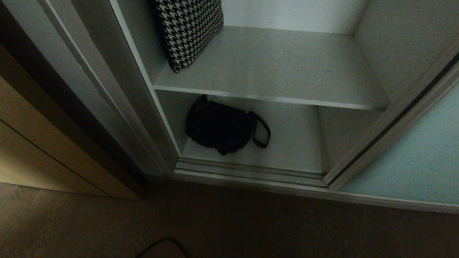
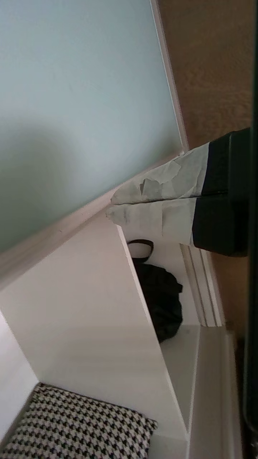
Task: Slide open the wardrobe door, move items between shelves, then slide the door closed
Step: Close the door
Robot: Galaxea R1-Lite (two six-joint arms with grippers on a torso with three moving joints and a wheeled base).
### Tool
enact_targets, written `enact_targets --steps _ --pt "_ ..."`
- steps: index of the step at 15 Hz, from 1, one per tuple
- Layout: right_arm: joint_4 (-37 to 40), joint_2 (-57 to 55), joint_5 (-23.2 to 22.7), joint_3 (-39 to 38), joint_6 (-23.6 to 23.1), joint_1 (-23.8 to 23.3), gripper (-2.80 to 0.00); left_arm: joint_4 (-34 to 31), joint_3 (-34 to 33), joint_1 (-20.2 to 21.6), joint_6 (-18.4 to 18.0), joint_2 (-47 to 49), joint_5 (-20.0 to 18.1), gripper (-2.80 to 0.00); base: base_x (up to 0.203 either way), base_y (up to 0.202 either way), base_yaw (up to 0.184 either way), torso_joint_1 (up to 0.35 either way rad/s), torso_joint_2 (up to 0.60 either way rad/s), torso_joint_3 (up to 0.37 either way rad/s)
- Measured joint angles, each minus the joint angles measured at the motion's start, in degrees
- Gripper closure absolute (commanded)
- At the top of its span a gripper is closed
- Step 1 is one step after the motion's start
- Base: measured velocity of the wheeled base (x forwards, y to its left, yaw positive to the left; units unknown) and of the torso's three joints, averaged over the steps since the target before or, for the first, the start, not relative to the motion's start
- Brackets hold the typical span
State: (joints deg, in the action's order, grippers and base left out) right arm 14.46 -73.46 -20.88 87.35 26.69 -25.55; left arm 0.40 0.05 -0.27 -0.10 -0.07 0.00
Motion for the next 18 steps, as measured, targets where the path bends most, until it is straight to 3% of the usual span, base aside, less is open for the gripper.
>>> enact_targets --steps 6,13,18 --pt "-1.9 -1.1 0.5 -0.7 -0.2 4.7 0.00 0.0 0.0 0.0 0.0 0.0 0.0 0.00 0.000 0.000 0.000 0.000 0.00 0.000" --pt "-3.0 -1.3 -0.9 -1.7 0.0 0.3 0.00 0.0 0.0 0.0 0.0 0.0 0.0 0.00 0.000 0.000 0.000 0.000 0.00 0.000" --pt "-5.6 -3.3 -0.9 -1.8 1.1 0.2 0.00 0.0 0.0 0.0 0.0 0.0 0.0 0.00 0.000 0.000 0.000 0.000 0.00 0.000"
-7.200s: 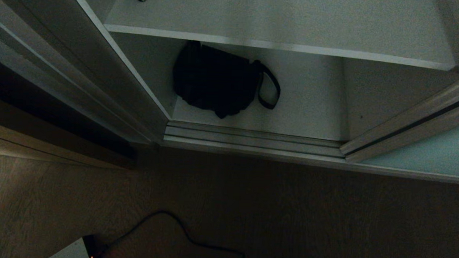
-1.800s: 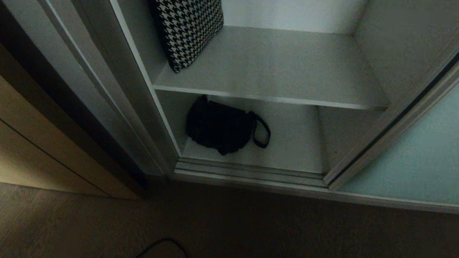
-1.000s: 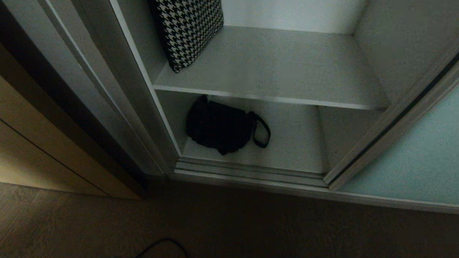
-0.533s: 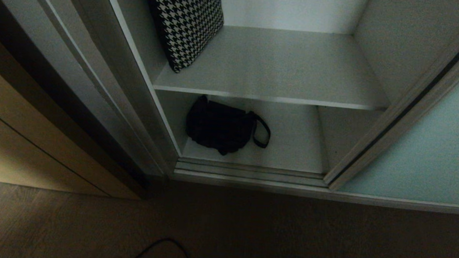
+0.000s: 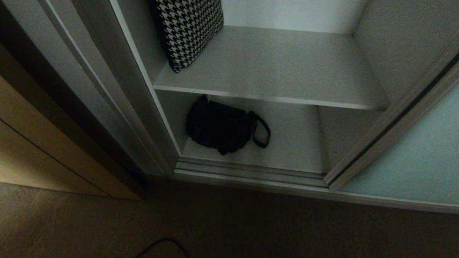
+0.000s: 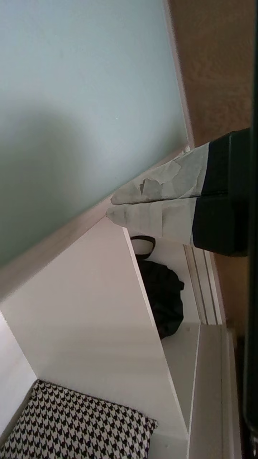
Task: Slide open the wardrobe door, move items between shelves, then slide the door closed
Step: Close the door
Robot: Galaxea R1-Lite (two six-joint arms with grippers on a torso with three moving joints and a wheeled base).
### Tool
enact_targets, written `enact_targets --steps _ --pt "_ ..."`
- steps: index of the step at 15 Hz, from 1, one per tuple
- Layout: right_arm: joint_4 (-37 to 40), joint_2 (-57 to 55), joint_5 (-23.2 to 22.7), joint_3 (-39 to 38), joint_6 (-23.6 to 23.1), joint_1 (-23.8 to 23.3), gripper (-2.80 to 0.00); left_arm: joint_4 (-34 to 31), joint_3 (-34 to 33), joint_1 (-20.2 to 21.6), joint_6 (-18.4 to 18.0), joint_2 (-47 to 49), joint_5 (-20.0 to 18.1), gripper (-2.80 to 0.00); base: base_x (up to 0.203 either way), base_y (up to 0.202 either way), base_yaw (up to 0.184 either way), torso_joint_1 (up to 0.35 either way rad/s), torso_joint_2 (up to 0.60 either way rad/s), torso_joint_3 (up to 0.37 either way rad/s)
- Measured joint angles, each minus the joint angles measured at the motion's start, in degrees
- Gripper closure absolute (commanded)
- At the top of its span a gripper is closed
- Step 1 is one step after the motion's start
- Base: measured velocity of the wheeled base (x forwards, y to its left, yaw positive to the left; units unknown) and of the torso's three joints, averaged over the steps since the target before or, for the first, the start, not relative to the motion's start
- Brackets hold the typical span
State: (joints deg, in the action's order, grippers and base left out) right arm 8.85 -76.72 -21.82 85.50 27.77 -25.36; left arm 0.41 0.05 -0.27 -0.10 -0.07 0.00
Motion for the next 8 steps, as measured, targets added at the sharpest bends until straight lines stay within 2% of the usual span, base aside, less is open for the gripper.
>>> enact_targets --steps 8 --pt "-3.8 -3.8 0.0 -0.1 1.3 0.6 0.00 0.0 0.0 0.0 0.0 0.0 0.0 0.00 0.000 0.000 0.000 0.000 0.00 0.000"
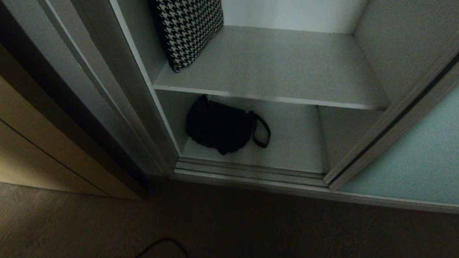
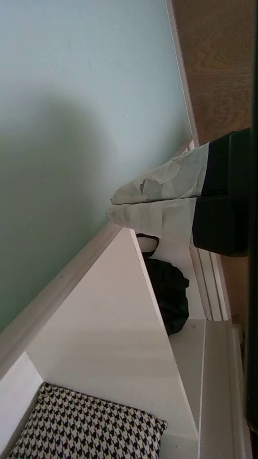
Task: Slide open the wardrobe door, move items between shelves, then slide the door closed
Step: Close the door
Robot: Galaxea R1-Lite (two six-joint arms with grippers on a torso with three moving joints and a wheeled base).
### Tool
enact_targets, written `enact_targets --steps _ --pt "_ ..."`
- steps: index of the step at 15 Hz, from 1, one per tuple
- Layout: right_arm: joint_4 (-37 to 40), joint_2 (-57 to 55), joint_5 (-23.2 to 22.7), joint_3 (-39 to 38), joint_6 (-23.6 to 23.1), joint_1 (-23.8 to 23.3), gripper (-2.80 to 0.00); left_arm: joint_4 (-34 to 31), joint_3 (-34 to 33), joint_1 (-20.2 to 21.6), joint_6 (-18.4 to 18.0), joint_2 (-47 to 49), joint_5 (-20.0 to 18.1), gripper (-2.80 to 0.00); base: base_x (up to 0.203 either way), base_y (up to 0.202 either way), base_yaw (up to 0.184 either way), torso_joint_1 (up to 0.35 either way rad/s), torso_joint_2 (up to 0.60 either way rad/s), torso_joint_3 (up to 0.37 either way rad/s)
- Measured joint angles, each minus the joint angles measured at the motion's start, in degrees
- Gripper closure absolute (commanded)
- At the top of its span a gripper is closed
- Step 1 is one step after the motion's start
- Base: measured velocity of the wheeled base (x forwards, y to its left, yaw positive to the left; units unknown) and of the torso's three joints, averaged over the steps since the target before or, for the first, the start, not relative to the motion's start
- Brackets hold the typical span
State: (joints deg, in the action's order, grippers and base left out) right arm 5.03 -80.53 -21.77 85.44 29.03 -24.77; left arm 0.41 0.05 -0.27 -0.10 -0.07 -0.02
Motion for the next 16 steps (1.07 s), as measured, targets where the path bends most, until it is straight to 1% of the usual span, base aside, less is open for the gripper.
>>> enact_targets --steps 5,16 --pt "-2.2 -2.0 0.3 0.2 -0.2 1.6 0.00 0.0 0.0 0.0 0.0 0.0 0.0 0.00 0.000 0.000 0.000 0.000 0.00 0.000" --pt "-3.5 -2.6 0.3 -0.4 -0.3 1.7 0.00 0.0 0.0 0.0 0.0 0.0 0.0 0.00 0.000 0.000 0.000 0.000 0.00 0.000"
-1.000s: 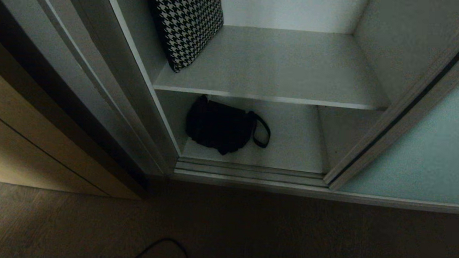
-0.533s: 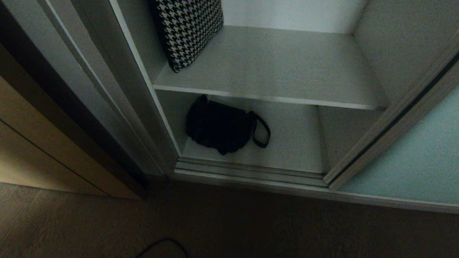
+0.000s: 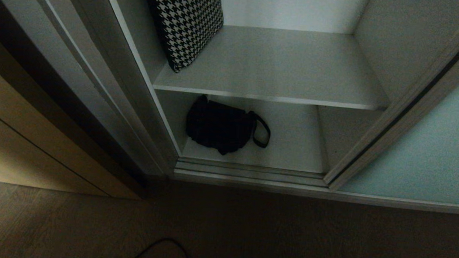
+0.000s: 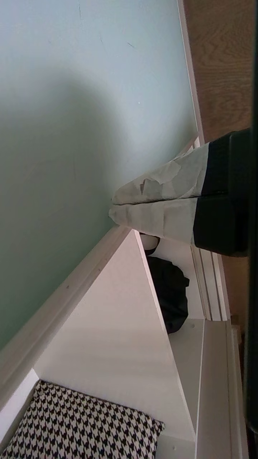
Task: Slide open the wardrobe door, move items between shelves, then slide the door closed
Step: Close the door
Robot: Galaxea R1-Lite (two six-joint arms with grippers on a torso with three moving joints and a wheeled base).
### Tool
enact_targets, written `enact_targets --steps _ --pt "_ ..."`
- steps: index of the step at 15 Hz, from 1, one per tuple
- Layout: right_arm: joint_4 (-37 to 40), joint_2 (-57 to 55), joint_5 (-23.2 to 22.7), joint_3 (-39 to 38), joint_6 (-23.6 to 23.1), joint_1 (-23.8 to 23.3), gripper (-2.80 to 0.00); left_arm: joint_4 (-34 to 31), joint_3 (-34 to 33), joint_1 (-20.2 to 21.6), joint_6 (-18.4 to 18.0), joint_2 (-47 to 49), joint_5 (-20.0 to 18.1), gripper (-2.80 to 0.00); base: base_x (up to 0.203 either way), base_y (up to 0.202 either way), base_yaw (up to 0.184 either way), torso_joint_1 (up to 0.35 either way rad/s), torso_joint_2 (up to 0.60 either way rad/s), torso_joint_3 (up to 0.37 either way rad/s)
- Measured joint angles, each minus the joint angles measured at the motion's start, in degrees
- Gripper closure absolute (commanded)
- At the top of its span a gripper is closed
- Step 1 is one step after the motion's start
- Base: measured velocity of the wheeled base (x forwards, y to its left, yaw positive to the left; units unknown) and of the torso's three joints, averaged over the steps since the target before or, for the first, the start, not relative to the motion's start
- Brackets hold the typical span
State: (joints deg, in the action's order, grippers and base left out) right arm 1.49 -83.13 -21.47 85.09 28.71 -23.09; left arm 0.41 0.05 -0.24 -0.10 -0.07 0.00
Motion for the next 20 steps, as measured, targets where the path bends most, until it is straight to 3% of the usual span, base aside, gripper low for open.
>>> enact_targets --steps 7,11,15,20 --pt "-1.0 -0.5 0.4 -0.3 0.0 4.8 0.00 0.0 0.0 0.0 0.0 0.0 0.0 0.00 0.000 0.000 0.000 0.000 0.00 0.000" --pt "-1.0 -0.2 0.5 0.3 -0.2 10.2 0.00 0.0 0.0 0.0 0.0 0.0 0.0 0.00 0.000 0.000 0.000 0.000 0.00 0.000" --pt "-1.1 1.0 1.4 0.4 -0.7 20.7 0.00 0.0 0.0 0.0 0.0 0.0 0.0 0.00 0.000 0.000 0.000 0.000 0.00 0.000" --pt "-1.4 3.1 8.7 -2.3 -5.2 40.8 0.00 0.0 0.0 0.0 0.0 0.0 0.0 0.00 0.000 0.000 0.000 0.000 0.00 0.000"
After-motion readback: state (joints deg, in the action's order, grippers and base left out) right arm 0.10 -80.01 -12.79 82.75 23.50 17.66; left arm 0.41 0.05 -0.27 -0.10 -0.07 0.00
